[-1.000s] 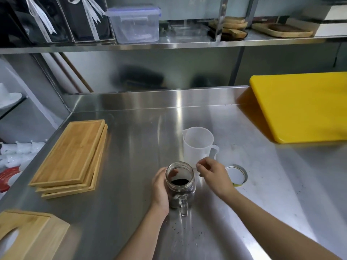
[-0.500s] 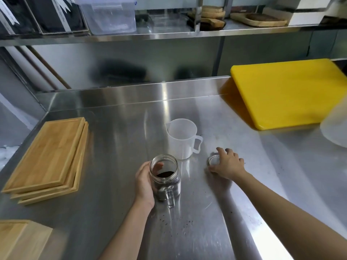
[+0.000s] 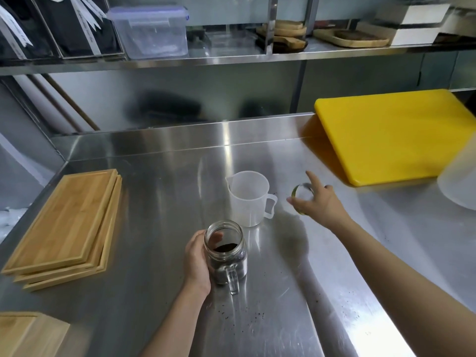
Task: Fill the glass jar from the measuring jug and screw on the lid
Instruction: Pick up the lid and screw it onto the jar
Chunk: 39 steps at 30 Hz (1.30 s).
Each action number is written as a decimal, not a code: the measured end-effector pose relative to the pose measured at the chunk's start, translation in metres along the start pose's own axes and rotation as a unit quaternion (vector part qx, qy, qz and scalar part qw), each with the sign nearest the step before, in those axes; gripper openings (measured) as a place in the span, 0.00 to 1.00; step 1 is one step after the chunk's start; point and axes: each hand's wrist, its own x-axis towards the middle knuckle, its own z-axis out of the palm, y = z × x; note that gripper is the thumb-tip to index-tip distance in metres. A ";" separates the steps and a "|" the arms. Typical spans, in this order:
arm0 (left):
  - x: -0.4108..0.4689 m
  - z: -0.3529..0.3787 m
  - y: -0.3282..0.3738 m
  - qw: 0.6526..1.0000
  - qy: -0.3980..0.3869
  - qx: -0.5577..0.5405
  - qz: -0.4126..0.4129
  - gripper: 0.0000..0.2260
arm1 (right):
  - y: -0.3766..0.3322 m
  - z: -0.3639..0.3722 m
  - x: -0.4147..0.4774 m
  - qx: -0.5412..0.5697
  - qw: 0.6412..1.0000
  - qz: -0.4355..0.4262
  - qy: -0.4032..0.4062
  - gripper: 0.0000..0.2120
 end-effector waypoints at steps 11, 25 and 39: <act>-0.001 0.001 0.002 1.000 0.011 0.005 -0.005 0.19 | -0.059 -0.012 -0.020 0.161 0.981 -0.102 0.040 0.28; -0.008 0.005 0.006 0.999 0.026 0.008 0.029 0.09 | -0.065 0.017 -0.060 0.145 0.961 -0.205 -0.114 0.18; -0.014 0.004 0.012 0.999 0.020 0.037 0.016 0.11 | -0.088 0.024 -0.078 -0.018 0.908 -0.362 -0.209 0.20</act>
